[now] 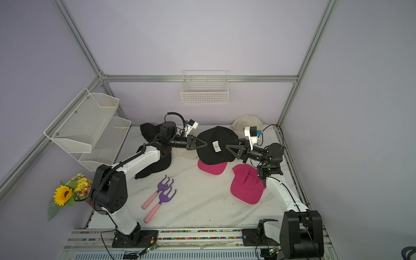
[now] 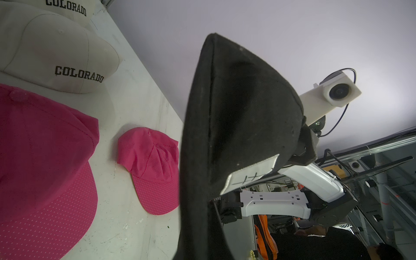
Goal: Stack the baseball caps by color
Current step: Move the baseball cap to the center of the board.
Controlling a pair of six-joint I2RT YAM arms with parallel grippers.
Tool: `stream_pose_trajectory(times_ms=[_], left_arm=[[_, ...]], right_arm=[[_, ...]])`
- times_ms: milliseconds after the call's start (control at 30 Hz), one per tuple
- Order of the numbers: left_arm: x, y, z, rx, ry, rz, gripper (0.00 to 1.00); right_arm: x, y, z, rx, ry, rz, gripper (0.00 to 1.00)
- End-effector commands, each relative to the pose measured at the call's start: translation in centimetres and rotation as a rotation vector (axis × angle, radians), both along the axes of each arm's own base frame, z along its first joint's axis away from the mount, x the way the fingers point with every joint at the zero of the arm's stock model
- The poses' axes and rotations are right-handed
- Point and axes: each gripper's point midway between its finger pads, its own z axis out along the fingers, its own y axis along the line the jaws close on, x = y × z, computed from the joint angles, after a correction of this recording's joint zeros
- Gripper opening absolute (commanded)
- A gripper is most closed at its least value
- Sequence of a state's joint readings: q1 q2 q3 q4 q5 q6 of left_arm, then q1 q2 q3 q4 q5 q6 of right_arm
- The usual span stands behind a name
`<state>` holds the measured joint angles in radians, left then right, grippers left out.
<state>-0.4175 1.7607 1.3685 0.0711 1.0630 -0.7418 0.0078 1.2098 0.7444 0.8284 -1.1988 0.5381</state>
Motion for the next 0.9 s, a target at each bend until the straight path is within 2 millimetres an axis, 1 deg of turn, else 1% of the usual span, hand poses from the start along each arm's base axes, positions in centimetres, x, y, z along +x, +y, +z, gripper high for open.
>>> stream_pose_trajectory(times_ms=[0, 100, 133, 200, 233, 267, 367, 433, 500, 567, 600, 667, 767, 800, 833, 867], left_arm=[[0.9, 0.9, 1.2, 0.028, -0.073, 0.063, 0.04], [1.1, 1.2, 0.7, 0.068, -0.079, 0.088, 0.05], [1.2, 1.4, 0.4, 0.079, -0.077, 0.097, 0.05], [1.4, 1.6, -0.2, 0.106, -0.074, 0.119, 0.05], [1.6, 1.7, -0.5, 0.120, -0.072, 0.129, 0.05], [1.8, 1.9, -0.9, 0.137, -0.070, 0.145, 0.06], [2.5, 2.7, -2.3, 0.204, -0.062, 0.196, 0.07], [3.4, 3.8, -4.0, 0.288, -0.064, 0.262, 0.08], [4.7, 5.8, -6.6, 0.443, -0.056, 0.370, 0.08], [5.7, 7.9, -8.6, 0.575, -0.033, 0.465, 0.08], [5.9, 8.6, -9.2, 0.614, -0.020, 0.500, 0.10], [5.9, 9.1, -9.6, 0.620, -0.004, 0.535, 0.17], [5.7, 8.5, -8.6, 0.525, -0.010, 0.549, 0.36], [5.6, 8.3, -8.2, 0.492, -0.019, 0.552, 0.45], [5.5, 8.2, -7.6, 0.464, -0.028, 0.558, 0.55], [5.4, 8.3, -7.1, 0.444, -0.038, 0.572, 0.63]], right_arm=[[-1.0, 0.3, 1.9, -0.008, -0.089, 0.024, 0.34], [-0.8, 0.1, 2.3, 0.002, -0.091, 0.002, 0.29], [-0.6, 0.1, 2.4, 0.008, -0.091, -0.010, 0.24], [-0.4, -0.1, 2.8, 0.019, -0.091, -0.028, 0.09], [-0.5, 0.0, 3.0, 0.017, -0.097, -0.023, 0.03], [-0.7, 0.0, 3.1, 0.013, -0.108, -0.018, 0.00], [-1.2, -0.2, 3.6, 0.008, -0.139, -0.024, 0.00], [-1.4, -0.6, 3.8, 0.005, -0.152, -0.036, 0.00], [-1.1, -1.0, 4.0, 0.011, -0.152, -0.060, 0.00], [-0.8, -1.0, 4.4, 0.017, -0.155, -0.075, 0.00], [-0.3, -0.8, 4.3, 0.016, -0.147, -0.086, 0.00], [1.1, -0.2, 4.0, -0.007, -0.137, -0.119, 0.00], [3.7, 0.8, 3.1, -0.031, -0.107, -0.203, 0.00], [4.5, 0.9, 2.8, -0.036, -0.091, -0.229, 0.00], [4.8, 1.1, 2.9, -0.039, -0.088, -0.249, 0.00], [6.0, 1.4, 2.1, -0.055, -0.062, -0.268, 0.00]])
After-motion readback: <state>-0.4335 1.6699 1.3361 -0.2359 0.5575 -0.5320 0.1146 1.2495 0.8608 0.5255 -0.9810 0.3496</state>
